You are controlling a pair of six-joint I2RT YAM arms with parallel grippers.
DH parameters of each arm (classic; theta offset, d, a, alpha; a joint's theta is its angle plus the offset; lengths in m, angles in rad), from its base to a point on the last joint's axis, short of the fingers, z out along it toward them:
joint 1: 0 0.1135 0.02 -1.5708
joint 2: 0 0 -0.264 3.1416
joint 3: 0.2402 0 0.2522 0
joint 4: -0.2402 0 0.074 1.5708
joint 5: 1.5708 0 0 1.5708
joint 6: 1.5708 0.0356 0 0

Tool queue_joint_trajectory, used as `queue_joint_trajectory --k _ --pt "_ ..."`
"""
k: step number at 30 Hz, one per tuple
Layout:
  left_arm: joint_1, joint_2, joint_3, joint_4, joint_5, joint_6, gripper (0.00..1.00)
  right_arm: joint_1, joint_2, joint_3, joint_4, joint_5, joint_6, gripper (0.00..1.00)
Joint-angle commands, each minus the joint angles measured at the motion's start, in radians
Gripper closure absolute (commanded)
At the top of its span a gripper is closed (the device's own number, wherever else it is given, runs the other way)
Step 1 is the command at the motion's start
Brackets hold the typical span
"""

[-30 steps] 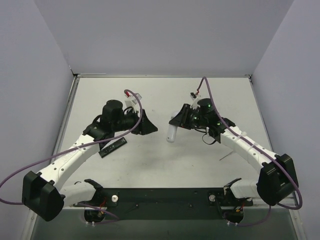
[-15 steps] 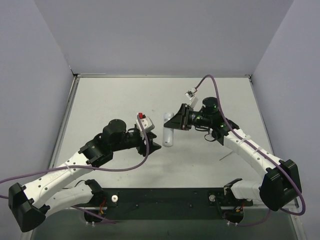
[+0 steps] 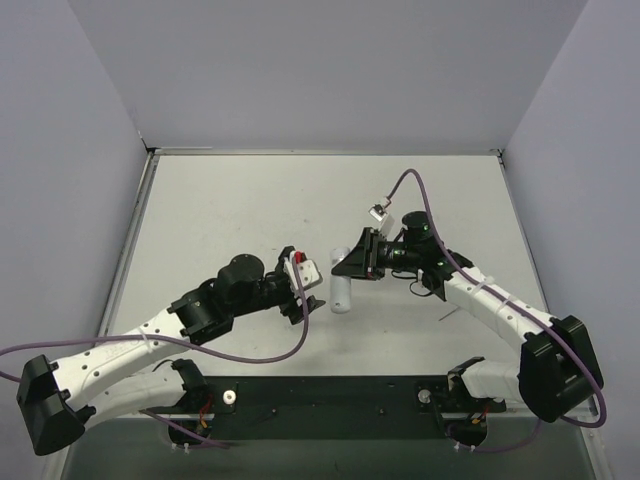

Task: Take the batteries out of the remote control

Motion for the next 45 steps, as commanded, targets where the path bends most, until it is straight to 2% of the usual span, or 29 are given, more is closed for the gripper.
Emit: queue_joint_trajectory --k 1,10,14,21,32,39,41,45 --pt "-0.008 -0.061 -0.032 0.092 0.052 0.057 0.18 -0.009 -0.01 -0.043 0.099 -0.041 0.017 1.0" --pt "-0.022 -0.039 -0.076 0.13 0.05 0.093 0.18 -0.004 0.053 -0.112 0.301 -0.049 0.129 1.0" --pt "-0.022 -0.016 -0.079 0.137 0.098 0.122 0.18 0.013 0.079 -0.094 0.315 -0.05 0.127 1.0" --pt "-0.022 -0.002 -0.087 0.123 0.086 0.152 0.22 0.045 0.108 -0.088 0.349 -0.041 0.147 1.0" --pt "-0.023 0.011 -0.087 0.118 0.129 0.132 0.28 0.08 0.176 -0.061 0.359 -0.023 0.16 1.0" --pt "-0.022 -0.017 -0.103 0.121 0.078 0.129 0.24 0.074 0.228 -0.046 0.424 -0.047 0.219 1.0" --pt "-0.022 -0.015 -0.101 0.112 0.066 0.134 0.23 0.077 0.241 -0.043 0.496 -0.061 0.242 1.0" --pt "-0.022 -0.022 -0.09 0.064 0.032 0.143 0.21 0.076 0.257 -0.026 0.479 -0.064 0.232 1.0"
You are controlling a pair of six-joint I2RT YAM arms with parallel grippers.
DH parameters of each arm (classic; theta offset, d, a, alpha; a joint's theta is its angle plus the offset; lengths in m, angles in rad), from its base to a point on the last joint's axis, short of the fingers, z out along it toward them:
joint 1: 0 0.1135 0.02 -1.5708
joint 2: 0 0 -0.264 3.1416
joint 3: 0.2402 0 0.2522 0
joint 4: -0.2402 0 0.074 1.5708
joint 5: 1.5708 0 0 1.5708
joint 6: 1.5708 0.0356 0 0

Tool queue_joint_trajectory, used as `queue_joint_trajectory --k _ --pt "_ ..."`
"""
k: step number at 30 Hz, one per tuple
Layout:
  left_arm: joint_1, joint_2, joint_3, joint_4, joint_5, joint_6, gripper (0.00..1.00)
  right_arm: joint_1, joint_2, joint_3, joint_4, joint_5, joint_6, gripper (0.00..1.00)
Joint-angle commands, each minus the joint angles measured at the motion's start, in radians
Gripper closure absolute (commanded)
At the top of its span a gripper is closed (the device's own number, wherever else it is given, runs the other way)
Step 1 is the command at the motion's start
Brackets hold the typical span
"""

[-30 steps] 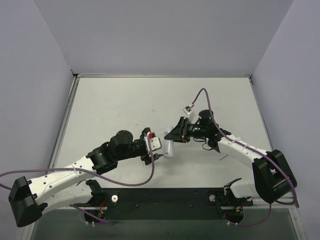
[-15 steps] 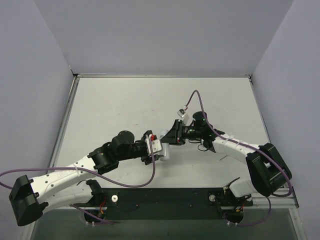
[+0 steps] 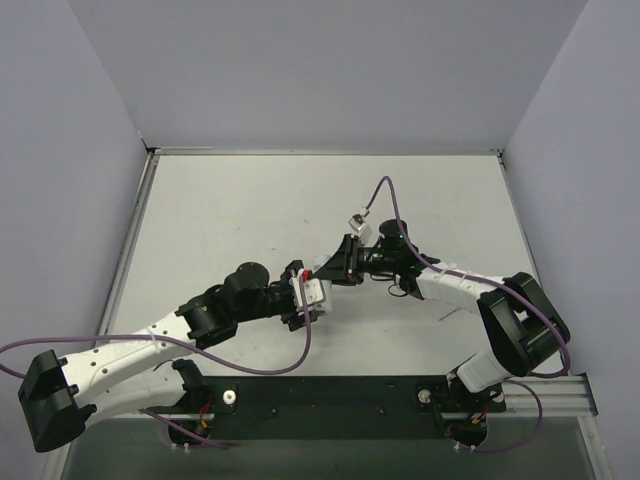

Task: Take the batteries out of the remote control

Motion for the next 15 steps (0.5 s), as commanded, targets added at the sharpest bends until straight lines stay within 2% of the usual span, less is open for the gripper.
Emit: queue_joint_trajectory --k 1,5,10,15 --pt "-0.003 -0.028 0.007 -0.018 -0.034 0.013 0.21 0.001 -0.003 0.052 0.111 -0.041 0.013 1.0" --pt "-0.004 -0.076 -0.011 -0.026 -0.041 0.03 0.21 0.006 -0.016 0.043 0.094 -0.036 -0.009 1.0" --pt "-0.004 -0.096 -0.006 -0.035 -0.064 0.039 0.27 0.006 -0.036 0.023 0.082 -0.038 -0.013 1.0" --pt "-0.004 -0.075 0.001 -0.036 0.0 0.042 0.27 0.01 -0.041 0.028 0.052 -0.035 -0.023 1.0"
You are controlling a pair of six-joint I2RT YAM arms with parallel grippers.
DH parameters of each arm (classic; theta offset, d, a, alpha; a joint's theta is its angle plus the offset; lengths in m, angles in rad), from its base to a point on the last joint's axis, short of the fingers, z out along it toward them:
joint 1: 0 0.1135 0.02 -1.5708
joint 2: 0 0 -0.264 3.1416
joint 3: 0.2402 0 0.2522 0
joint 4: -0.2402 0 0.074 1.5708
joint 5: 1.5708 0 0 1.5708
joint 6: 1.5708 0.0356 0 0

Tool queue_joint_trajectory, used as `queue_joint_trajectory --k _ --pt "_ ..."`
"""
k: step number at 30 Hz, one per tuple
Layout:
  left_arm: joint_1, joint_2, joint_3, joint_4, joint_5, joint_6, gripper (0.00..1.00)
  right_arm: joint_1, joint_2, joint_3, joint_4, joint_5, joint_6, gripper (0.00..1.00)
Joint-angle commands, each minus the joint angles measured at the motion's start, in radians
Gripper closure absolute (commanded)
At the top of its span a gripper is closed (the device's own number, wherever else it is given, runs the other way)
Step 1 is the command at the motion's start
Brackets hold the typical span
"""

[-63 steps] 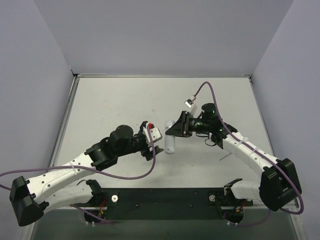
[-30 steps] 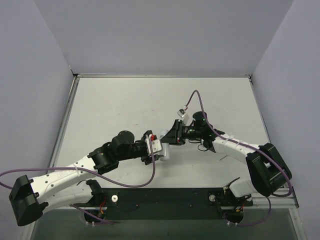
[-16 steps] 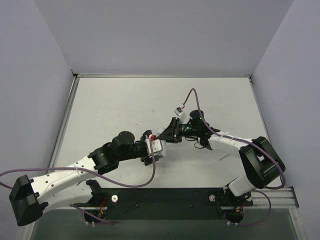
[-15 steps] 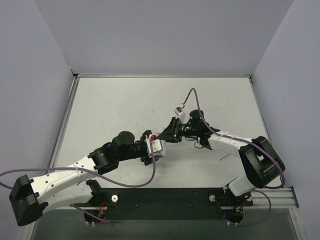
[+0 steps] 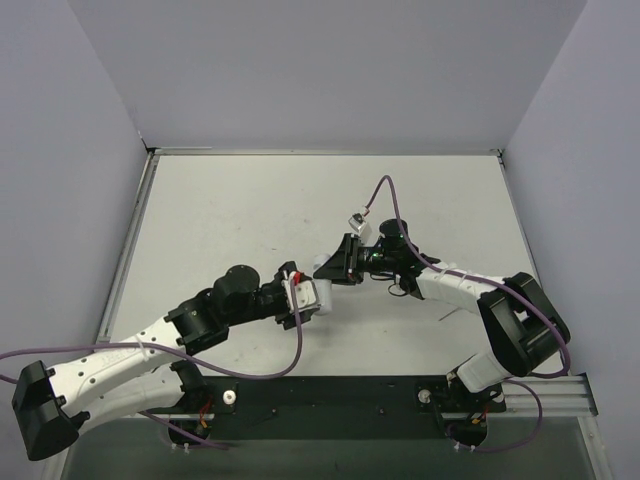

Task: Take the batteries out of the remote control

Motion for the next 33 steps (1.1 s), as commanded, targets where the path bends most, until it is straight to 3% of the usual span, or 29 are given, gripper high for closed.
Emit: queue_joint_trajectory --k 1,18,33 --pt "-0.005 0.01 0.011 -0.002 0.043 0.017 0.27 0.011 -0.048 0.026 0.033 -0.03 -0.023 1.0" --pt "-0.004 0.055 0.016 0.004 0.005 0.028 0.28 0.029 -0.045 0.027 0.026 -0.025 -0.009 1.0" --pt "-0.004 0.059 0.007 0.018 -0.029 0.042 0.35 0.052 -0.029 0.013 0.052 -0.039 0.006 1.0"
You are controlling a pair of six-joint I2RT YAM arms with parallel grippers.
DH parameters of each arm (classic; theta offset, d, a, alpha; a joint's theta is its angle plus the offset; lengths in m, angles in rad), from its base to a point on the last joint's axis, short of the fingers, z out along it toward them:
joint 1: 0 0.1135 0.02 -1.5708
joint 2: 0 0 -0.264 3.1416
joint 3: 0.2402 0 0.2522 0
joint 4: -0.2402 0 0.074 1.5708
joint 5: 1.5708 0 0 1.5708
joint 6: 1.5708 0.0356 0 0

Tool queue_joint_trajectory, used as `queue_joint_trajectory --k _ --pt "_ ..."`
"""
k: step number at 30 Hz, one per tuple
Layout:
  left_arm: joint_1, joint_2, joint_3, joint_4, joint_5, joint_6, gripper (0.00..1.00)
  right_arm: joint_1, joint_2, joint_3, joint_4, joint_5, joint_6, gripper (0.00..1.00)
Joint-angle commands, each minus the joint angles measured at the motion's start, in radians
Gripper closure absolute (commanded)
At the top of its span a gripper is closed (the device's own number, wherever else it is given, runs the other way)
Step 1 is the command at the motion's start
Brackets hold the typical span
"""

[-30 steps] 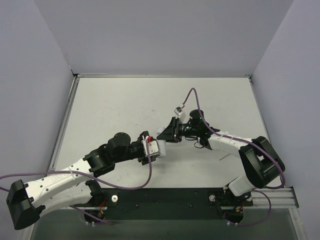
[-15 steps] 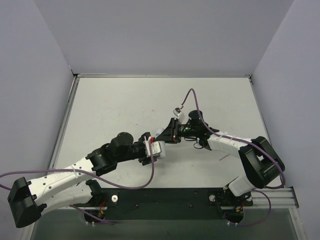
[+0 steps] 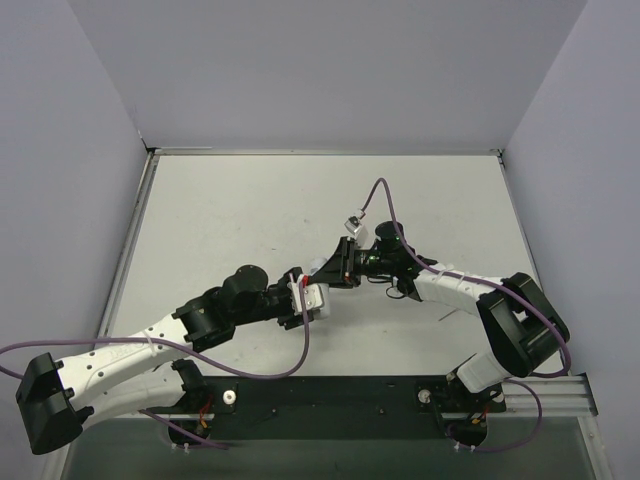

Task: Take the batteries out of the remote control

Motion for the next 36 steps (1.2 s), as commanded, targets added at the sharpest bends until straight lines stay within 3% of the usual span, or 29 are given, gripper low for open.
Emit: queue_joint_trajectory --k 1,36 --pt "0.002 0.005 0.005 0.032 -0.034 0.02 0.36 0.02 -0.029 0.012 0.067 -0.054 0.008 1.0" --pt "0.0 -0.044 -0.021 0.071 -0.211 0.052 0.39 0.008 0.029 -0.016 0.1 -0.085 0.034 1.0"
